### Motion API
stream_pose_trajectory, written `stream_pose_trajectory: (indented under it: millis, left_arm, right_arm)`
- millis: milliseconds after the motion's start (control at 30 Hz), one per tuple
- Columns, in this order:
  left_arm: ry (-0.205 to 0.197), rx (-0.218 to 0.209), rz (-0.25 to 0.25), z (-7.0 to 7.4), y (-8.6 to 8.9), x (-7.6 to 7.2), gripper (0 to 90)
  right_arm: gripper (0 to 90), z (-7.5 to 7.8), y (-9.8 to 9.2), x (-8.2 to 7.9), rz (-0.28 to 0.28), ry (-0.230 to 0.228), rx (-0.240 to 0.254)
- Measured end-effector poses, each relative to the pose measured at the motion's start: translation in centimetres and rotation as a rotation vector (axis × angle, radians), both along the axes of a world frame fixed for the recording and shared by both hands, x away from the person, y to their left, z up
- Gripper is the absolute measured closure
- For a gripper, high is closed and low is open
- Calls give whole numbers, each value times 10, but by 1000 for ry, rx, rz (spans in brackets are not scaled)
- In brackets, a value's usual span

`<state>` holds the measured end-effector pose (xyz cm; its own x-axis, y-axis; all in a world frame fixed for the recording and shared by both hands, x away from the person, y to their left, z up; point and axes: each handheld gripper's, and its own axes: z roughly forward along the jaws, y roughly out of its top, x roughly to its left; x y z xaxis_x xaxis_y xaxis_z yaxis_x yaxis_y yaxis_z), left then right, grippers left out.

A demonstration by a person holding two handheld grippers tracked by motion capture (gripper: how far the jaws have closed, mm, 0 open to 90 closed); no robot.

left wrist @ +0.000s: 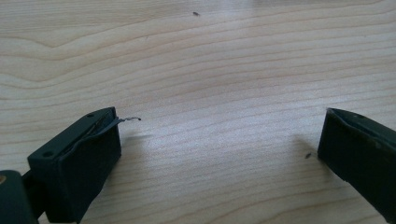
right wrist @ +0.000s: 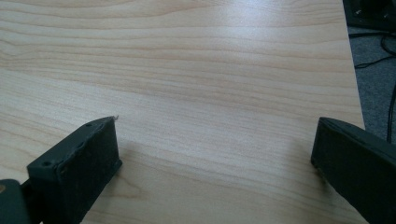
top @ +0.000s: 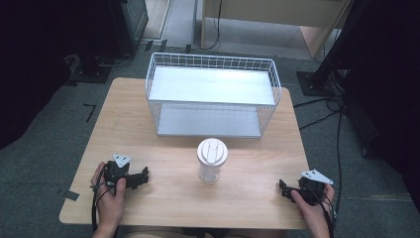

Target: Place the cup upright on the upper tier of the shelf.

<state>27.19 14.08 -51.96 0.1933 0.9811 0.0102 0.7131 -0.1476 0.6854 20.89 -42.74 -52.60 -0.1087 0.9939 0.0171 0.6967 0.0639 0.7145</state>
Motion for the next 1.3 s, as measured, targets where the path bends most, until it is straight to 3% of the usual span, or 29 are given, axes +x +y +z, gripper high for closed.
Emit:
stream_pose_trajectory:
  millis: [67, 100, 133, 233, 533, 700, 967, 1300]
  left_arm:
    - [2, 1, 0, 0, 0, 1, 0]
    - [2, 1, 0, 0, 0, 1, 0]
    - [2, 1, 1, 0, 0, 1, 0]
    - [1, 1, 1, 0, 0, 1, 0]
    - [3, 2, -5, 0, 0, 1, 0]
    - [3, 1, -7, 0, 0, 1, 0]
    - [1, -2, -12, 0, -1, 2, 0]
    - [1, 0, -14, 0, -1, 2, 0]
  right_arm:
    - [127, 2, 4, -3, -27, -40, -25]
    - [127, 2, 4, -3, -27, -40, -25]
    - [138, 7, 9, -4, -37, -70, -27]
    - [138, 17, 16, -7, -14, -94, 33]
    - [140, 35, 54, -4, 80, -96, 83]
    - [140, 40, 70, -5, 114, -105, 61]
    - [140, 57, 107, -11, 211, -162, 99]
    - [140, 61, 148, -10, 298, -177, 118]
